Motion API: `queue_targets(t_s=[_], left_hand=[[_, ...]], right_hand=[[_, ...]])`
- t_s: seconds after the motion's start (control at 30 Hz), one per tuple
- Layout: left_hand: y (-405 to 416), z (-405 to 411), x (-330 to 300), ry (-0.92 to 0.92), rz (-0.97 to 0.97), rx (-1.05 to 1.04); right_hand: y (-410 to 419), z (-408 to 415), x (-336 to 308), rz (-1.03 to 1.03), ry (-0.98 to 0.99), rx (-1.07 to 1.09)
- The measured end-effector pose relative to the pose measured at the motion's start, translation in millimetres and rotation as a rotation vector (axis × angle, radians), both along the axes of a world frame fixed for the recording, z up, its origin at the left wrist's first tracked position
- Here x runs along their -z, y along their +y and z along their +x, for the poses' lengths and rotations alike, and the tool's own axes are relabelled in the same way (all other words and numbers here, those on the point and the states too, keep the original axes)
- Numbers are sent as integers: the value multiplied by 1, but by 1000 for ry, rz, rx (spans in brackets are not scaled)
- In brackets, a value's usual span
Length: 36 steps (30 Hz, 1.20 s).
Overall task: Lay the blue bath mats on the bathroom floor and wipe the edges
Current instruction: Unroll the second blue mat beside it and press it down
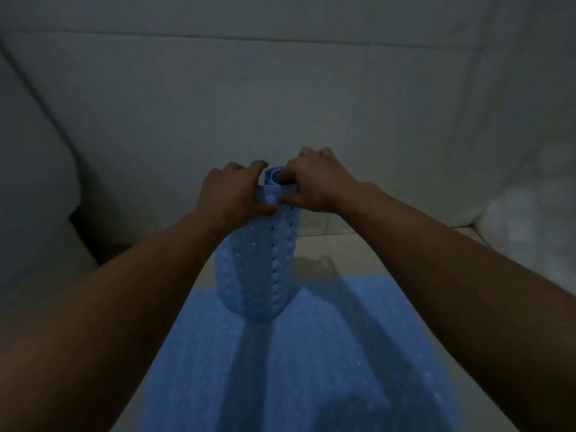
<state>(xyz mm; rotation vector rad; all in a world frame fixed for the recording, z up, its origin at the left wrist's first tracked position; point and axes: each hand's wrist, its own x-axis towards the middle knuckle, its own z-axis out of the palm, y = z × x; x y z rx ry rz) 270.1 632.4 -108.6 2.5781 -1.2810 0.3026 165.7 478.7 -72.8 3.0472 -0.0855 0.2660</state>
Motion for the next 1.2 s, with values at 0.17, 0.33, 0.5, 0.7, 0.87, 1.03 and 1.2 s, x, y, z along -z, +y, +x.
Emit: queue_targets(t_s=[0.17,0.33,0.5,0.7,0.87,1.03,1.2], left_hand=[[52,0,21,-69,-70,-5],[81,-2,42,-160,-83,30],[108,10,52,-122,-120,-63],[101,6,53,-39,-169,139],[79,-13,45,56,-209,343],[82,-20,48,148,-176,412],[94,-8,30,213,-127,384]], right_hand=[[34,8,24,45,-64,-19],[33,-4,34,-61,-145,28],[14,-13,51,-32,61,367],[11,-18,62,210,-170,109],[34,-3,57,170,-33,-133],[24,-2,54,182,51,-11],[6,4,48,72,62,71]])
